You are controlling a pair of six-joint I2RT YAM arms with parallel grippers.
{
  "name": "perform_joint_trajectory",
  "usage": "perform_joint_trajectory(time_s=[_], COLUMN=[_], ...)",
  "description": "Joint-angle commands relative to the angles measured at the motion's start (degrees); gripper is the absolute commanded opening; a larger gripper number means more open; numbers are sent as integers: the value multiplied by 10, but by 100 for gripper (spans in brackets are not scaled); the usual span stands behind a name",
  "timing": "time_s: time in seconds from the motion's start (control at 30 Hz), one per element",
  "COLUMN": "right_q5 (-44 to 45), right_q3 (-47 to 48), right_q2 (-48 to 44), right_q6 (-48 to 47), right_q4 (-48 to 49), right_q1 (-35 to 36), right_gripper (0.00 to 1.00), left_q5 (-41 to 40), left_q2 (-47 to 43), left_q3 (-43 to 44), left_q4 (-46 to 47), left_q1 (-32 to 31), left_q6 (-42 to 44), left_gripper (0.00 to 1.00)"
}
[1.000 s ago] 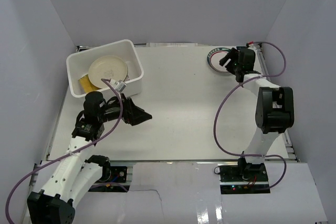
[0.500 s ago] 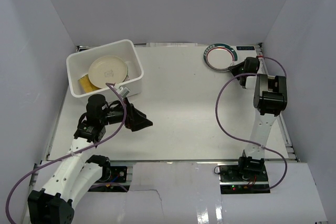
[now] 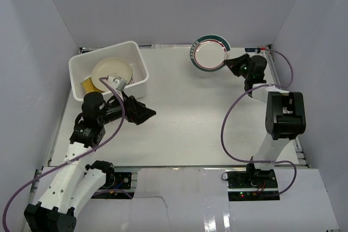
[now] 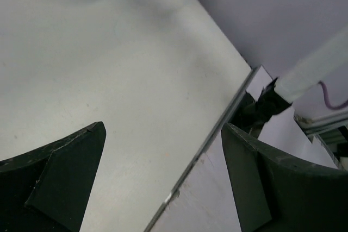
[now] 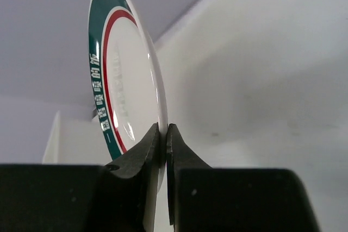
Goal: Place the plates into the plastic bin on the countertop
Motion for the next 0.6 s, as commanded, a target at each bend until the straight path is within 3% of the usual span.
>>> perform_joint_trajectory(time_s=[0.0,0.23,0.37,0.57], right_q5=[-81,-30,9,80], right_q3=[75,234,347,526], right_q2=[-56,-1,72,194], right_q6=[-42,-79,-92,-122], right_q4=[33,-39,-77,-174], right_q1=[85,265,344,435], right_gripper=[8,8,8,8], left_q5=[-105,-373,-431,-433], left_q2=[-28,-98,-124,-133], left_q3=[107,164,155,155], left_q4=[-3,-68,-116,-129], left_q1=[-5,-6,-6,-11], left_q6=[1,-16,-25,-20], left_gripper=[98,98,98,98])
